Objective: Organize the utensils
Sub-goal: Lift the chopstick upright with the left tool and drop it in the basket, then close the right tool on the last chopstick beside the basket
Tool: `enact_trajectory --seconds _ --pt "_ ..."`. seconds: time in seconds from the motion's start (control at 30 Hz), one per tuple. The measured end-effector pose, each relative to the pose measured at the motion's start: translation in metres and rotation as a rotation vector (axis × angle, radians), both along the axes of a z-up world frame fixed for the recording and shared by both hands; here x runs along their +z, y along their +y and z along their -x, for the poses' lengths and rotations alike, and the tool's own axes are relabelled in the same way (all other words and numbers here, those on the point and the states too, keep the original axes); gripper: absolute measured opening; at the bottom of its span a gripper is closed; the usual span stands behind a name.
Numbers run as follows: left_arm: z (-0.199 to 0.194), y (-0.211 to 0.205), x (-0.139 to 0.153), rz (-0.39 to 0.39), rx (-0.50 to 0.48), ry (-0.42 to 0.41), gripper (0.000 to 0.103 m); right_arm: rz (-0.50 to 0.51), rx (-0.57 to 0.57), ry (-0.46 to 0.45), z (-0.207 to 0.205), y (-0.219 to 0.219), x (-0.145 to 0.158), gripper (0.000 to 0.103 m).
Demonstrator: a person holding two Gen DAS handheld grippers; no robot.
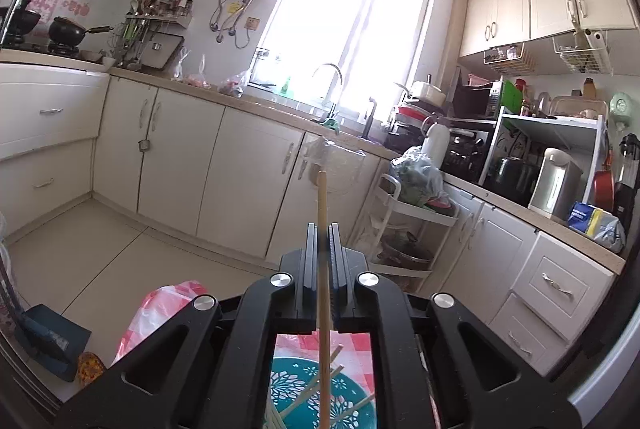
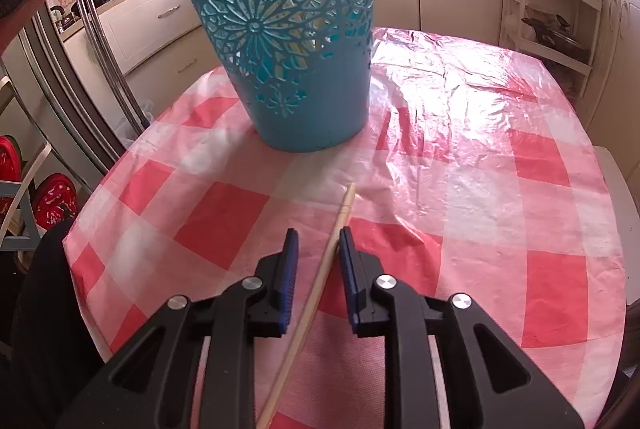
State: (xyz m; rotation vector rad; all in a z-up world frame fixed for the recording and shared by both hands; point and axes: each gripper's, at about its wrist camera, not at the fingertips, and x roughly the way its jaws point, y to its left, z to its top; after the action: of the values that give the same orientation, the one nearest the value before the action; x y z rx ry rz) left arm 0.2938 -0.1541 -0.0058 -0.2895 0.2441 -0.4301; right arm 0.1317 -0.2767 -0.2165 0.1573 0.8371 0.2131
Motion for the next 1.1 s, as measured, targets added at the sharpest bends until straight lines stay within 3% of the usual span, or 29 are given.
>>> enact_trajectory --seconds 0.27,0.5,0.7,0.77,0.83,0.9,1.03,1.1 --pt "-0.015 -0.010 -0.053 -0.046 0.043 0.074 0.005 0.001 0.015 -0.004 0.000 0.002 0.000 0.027" --pt "-0.010 -0.009 -0.078 -0.083 0.030 0.111 0.005 0.002 0.015 -0.004 0.000 0.002 0.000 0.027" --pt "0.003 -0.009 -0.088 -0.201 0.007 0.143 0.007 -0.010 0.008 0.007 0.000 0.001 0.000 0.027" --pt "0.012 0.003 -0.089 -0.214 0.020 0.147 0.016 -0.031 -0.002 0.026 -0.001 -0.002 0.001 0.027" --pt "0.025 0.020 -0.086 -0.211 0.057 0.141 0.046 -0.022 -0.010 0.035 -0.001 -0.001 0.001 0.027" --pt "0.040 0.038 -0.085 -0.205 0.107 0.128 0.061 0.018 -0.015 0.033 -0.001 0.004 0.002 0.024" --pt "0.061 0.070 -0.095 -0.210 0.160 0.152 0.075 0.071 -0.051 0.035 -0.004 0.008 0.002 0.017" --pt "0.067 0.085 -0.107 -0.206 0.179 0.194 0.079 0.108 -0.062 0.029 -0.005 0.010 0.002 0.008"
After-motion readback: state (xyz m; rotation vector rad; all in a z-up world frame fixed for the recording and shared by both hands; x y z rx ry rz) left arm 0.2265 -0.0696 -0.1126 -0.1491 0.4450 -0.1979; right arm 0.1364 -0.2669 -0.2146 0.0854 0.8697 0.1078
